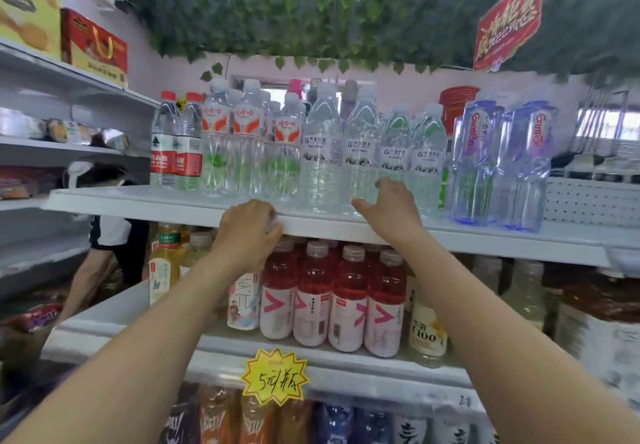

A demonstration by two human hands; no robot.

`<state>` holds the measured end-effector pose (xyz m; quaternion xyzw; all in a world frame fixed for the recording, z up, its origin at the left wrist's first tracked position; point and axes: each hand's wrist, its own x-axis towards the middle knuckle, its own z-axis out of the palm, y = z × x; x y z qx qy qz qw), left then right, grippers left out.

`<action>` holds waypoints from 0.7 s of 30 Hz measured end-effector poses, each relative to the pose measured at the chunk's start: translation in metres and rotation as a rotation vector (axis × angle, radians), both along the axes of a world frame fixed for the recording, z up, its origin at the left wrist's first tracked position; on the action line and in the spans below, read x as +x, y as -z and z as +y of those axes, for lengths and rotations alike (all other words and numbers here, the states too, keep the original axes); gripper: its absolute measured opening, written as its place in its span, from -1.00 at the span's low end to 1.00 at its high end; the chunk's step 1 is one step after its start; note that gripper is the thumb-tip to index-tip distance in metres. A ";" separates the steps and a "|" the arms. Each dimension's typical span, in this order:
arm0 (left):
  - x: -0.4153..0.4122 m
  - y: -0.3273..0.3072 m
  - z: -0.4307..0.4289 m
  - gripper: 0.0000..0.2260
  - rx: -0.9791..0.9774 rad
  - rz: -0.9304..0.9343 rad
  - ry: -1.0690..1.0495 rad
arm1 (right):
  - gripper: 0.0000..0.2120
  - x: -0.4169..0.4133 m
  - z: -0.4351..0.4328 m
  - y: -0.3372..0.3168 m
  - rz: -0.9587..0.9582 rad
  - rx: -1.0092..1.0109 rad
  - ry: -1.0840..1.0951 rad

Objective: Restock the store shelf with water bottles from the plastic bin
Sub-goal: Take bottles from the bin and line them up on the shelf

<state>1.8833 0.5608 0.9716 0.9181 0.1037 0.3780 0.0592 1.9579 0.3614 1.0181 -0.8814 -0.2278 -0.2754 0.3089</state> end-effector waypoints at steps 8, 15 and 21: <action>-0.100 -0.007 0.019 -0.69 -0.142 0.038 0.114 | -0.42 -0.109 -0.001 0.005 0.044 -0.156 0.069; -0.197 0.001 0.033 -0.70 -0.056 0.091 0.191 | -0.59 -0.216 0.010 0.040 0.120 -0.230 0.099; -0.259 0.024 0.028 -0.73 -0.007 0.134 0.194 | -0.38 -0.273 -0.002 0.063 0.228 -0.251 0.115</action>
